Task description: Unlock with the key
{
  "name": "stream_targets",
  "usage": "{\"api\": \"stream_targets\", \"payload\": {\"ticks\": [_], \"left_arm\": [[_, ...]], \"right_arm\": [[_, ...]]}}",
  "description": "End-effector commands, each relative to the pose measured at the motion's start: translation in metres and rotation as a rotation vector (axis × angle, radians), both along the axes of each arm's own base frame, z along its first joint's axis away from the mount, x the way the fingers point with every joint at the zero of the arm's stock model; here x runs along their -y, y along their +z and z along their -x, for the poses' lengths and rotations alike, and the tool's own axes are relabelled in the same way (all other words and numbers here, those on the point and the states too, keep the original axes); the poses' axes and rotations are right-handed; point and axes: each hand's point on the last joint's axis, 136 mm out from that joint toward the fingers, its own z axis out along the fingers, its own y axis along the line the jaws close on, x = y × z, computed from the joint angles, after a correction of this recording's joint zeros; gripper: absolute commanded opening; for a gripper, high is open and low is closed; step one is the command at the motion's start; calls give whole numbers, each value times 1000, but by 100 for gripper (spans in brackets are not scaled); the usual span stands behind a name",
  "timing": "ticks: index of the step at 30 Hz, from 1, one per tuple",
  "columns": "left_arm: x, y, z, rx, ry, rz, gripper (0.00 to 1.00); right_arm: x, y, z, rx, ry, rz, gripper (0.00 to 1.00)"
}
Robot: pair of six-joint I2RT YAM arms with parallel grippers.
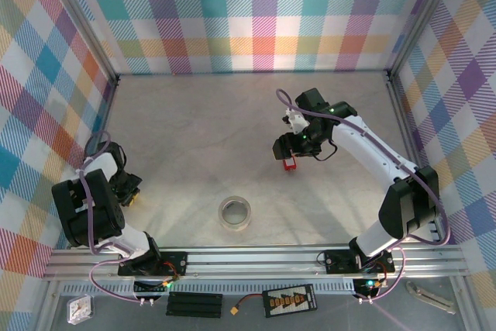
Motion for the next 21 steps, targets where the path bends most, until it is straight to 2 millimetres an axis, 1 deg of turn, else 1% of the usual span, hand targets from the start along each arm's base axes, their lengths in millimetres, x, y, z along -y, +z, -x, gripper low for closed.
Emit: {"api": "stream_targets", "payload": {"ticks": [1, 3, 5, 7, 10, 13, 15, 19, 21], "left_arm": [[21, -21, -26, 86, -78, 57, 9], [33, -22, -30, 81, -130, 71, 6], [51, -22, -34, 72, -219, 75, 2], [66, -21, -37, 65, -289, 82, 0], [89, -21, -36, 56, -383, 106, 0], [107, -19, -34, 39, -471, 101, 0], [119, -15, -35, 43, -536, 98, 0], [149, -5, -41, 84, -664, 142, 0], [159, -2, -42, 87, -715, 159, 0]], "right_arm": [[3, 9, 1, 21, 12, -3, 71], [3, 9, 1, 21, 10, -3, 71], [3, 8, 0, 23, 4, -4, 70], [2, 8, -1, 21, -7, -5, 70], [1, 8, -2, 20, -22, -14, 70], [1, 8, -3, 25, -34, -21, 69], [2, 5, -2, 23, -41, -20, 69], [3, 2, -2, 19, -47, -14, 69], [4, 1, -2, 19, -49, -13, 69]]}}
